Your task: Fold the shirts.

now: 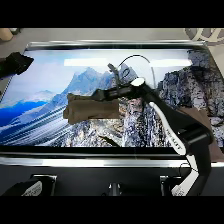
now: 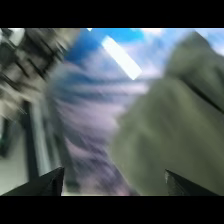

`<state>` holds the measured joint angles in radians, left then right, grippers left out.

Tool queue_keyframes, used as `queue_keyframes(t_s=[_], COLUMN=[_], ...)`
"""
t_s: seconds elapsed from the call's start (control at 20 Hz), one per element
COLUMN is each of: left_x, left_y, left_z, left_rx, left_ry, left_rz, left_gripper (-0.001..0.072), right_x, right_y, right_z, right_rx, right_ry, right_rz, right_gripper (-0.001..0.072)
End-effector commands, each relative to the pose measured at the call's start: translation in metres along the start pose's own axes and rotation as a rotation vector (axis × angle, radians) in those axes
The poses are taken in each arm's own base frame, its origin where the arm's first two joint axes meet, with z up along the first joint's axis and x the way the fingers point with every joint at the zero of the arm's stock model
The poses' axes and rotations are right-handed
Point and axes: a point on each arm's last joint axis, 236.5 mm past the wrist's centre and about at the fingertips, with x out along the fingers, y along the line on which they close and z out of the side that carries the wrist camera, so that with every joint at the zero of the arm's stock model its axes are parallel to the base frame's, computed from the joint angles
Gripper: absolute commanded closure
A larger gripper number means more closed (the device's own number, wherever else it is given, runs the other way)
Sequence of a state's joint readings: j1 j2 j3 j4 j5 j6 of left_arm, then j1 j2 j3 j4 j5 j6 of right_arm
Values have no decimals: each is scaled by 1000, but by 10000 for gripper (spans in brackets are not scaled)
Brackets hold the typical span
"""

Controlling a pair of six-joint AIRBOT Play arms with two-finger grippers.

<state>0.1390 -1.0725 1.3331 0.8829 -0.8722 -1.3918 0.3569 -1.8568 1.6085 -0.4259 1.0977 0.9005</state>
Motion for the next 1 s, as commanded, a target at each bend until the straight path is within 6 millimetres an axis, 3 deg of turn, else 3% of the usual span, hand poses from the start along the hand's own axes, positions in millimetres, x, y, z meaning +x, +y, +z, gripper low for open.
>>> queue_keyframes(t_s=[0.0,0.05,0.1,0.3,0.4,0.65,0.7,0.8,0.85,0.9,0.95], left_x=[4,6,8,15,15,16,16,16,16,16,16], left_y=[8,9,11,10,11,12,12,12,12,12,12], left_z=[-14,-17,-20,-31,-33,-34,-34,-34,-34,-35,-35], left_rx=[3,0,-5,-11,-12,2,2,2,2,2,2], left_ry=[35,41,43,61,64,67,67,66,68,70,71], left_rz=[15,17,20,15,16,16,16,16,16,16,16], left_gripper=[680,680,680,679,680,679,679,679,679,679,679], right_x=[-114,-129,-125,-53,-26,-4,0,4,3,-1,-9], right_y=[-112,-130,-136,-124,-121,-124,-123,-121,-119,-117,-111], right_z=[-78,-89,-92,-80,-70,-61,-64,-66,-64,-60,-48], right_rx=[90,135,161,213,230,267,290,288,289,281,226], right_ry=[360,390,382,259,195,135,139,147,143,131,114], right_rz=[-472,-536,-523,-316,-284,-316,-316,-314,-311,-309,-301], right_gripper=[31,39,40,39,40,44,108,355,615,690,691])
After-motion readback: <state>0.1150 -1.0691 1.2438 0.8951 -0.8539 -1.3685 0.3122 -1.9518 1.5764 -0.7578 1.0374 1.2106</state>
